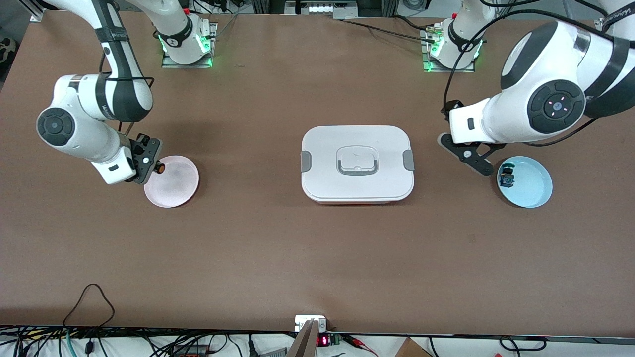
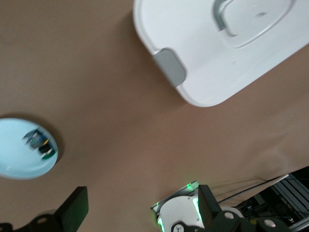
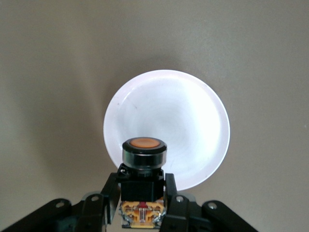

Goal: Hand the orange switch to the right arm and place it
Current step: 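Lower the switch onto the white plate while the left gripper withdraws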

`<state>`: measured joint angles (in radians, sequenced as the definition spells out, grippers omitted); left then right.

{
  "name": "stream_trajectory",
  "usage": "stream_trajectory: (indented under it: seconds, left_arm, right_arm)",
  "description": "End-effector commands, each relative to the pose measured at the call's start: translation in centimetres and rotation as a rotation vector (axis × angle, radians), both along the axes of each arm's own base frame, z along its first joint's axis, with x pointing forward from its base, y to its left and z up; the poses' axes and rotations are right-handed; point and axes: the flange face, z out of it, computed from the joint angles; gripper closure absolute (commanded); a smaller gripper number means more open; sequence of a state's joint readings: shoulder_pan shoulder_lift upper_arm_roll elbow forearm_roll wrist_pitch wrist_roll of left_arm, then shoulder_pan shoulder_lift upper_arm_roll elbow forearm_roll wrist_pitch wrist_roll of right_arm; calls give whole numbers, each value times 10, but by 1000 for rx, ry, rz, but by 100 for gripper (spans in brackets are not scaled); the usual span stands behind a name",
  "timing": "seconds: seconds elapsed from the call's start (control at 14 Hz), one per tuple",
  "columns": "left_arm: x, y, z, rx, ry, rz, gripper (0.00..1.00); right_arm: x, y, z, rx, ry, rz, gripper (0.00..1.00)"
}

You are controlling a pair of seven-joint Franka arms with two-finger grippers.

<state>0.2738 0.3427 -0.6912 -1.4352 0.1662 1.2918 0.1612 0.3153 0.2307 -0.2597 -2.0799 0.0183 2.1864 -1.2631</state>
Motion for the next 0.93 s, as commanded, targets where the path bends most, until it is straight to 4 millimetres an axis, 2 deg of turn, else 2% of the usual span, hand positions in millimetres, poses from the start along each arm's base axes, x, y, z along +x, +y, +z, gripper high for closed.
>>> stream_trajectory:
  seconds: [0.0,0.14,0.21,0.29,0.36,0.57,0.72,0.79,0.86]
  left_arm:
    - [-1,2,25,150,-50,39,0]
    - [-8,-1,31,239,-47,61,0]
    - [-14,-11,32,264,-45,88,0]
    - [-15,-10,33,286,-46,138,0]
    - [-14,-4,42,287,-71,175,0]
    - [-8,34,65,273,-141,315,0]
    - [-7,63,68,192,-145,424,0]
    - [-7,85,71,128,-175,490,0]
    - [-15,93,69,94,-219,503,0]
  right_arm:
    - [-14,-3,-20,0,-44,83,100]
    - [-21,-4,-37,-2,-51,90,100]
    - [-24,-4,-43,-2,-55,98,100]
    - [-27,-5,-52,-3,-59,116,100]
    - [-28,-7,-57,-3,-66,128,100]
    - [-30,-7,-74,-11,-60,136,100]
    - [-28,-8,-86,-13,-72,163,100]
    - [-27,-9,-93,-17,-77,166,100]
    - [-28,-9,-100,-21,-80,169,100]
